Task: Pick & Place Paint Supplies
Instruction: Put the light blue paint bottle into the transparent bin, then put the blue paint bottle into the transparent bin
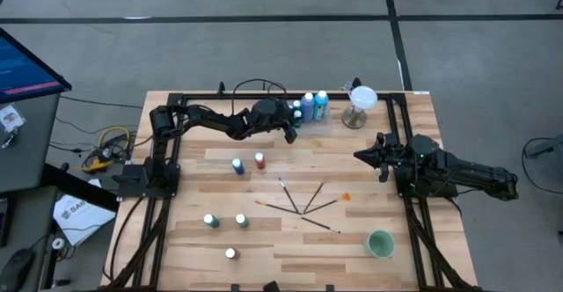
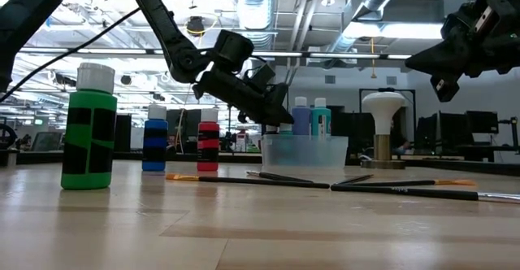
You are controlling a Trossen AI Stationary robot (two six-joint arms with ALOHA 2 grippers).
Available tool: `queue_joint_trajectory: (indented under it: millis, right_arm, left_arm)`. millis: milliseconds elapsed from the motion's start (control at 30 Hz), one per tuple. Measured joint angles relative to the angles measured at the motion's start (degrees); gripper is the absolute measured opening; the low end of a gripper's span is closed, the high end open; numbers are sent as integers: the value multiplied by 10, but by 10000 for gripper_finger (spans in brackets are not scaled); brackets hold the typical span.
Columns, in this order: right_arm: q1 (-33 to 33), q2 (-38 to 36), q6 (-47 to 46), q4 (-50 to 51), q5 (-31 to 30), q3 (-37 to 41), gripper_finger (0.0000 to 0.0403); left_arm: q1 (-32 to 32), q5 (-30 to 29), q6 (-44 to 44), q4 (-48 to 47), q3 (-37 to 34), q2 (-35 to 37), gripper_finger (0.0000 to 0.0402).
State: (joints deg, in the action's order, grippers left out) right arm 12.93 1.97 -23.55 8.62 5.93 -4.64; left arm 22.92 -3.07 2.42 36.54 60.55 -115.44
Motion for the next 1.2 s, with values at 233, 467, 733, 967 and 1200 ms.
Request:
queue_joint_trajectory:
  millis: [233, 467, 733, 967, 1200]
  right_arm:
    - [0, 0, 0, 0, 0, 0, 3]
    - [0, 0, 0, -1, 0, 0, 3]
    - [0, 0, 1, 0, 0, 0, 3]
    - [0, 0, 1, 8, -14, 0, 3]
    - [0, 0, 1, 11, -32, 0, 3]
  left_arm:
    - [-2, 10, -8, -75, 0, 82, 118]
    - [-36, 31, -5, -343, 0, 282, 184]
    - [-143, -19, 24, -649, 0, 485, 237]
    - [-205, -87, 77, -647, -101, 536, 250]
    - [-224, -95, 147, -550, -245, 561, 251]
